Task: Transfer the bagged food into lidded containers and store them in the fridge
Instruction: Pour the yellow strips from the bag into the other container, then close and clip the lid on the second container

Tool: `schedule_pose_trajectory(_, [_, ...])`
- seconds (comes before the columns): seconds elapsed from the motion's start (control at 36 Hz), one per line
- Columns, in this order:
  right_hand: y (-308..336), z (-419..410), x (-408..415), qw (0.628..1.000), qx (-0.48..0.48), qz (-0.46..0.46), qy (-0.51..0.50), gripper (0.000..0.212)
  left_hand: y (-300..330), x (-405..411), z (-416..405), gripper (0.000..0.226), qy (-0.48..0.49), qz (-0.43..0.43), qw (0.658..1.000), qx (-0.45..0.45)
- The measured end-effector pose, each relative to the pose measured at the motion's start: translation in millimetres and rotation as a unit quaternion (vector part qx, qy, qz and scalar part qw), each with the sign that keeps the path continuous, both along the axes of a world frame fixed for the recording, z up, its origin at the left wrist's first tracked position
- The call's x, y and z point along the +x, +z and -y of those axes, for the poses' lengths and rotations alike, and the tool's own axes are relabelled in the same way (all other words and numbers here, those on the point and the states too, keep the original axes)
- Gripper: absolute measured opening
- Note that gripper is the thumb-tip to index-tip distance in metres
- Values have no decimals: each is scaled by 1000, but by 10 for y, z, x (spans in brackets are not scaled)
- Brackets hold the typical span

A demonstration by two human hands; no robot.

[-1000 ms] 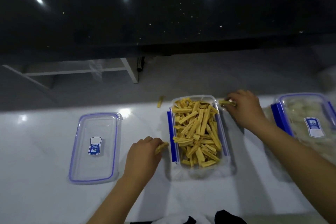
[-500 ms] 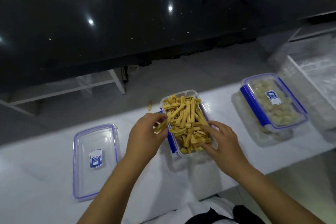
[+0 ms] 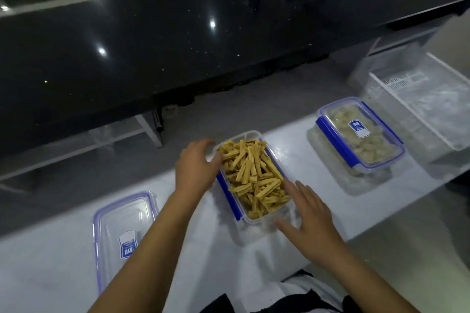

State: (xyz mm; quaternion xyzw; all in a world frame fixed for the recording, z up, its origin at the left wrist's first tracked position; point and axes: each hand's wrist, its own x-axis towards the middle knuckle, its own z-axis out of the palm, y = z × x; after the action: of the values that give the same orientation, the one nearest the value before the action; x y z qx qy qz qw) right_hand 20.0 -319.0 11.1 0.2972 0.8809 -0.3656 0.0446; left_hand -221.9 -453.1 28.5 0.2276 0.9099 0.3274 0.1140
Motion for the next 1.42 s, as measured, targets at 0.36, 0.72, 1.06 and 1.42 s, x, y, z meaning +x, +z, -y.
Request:
schedule_pose_trajectory(0.36, [-95, 152, 31, 997, 41, 65, 33, 90, -513, -481, 82, 33, -32, 44, 993, -108])
schedule_pose_trajectory(0.72, [-9, 70, 95, 995, 56, 76, 40, 89, 401, 248, 73, 34, -52, 76, 979, 180])
schedule_pose_trajectory(1.06, [222, 150, 59, 995, 77, 70, 10, 89, 289, 742, 194, 67, -68, 89, 987, 117])
schedule_pose_trajectory(1.42, [639, 995, -645, 952, 3, 13, 305, 75, -142, 876, 2385, 70, 287, 163, 941, 77])
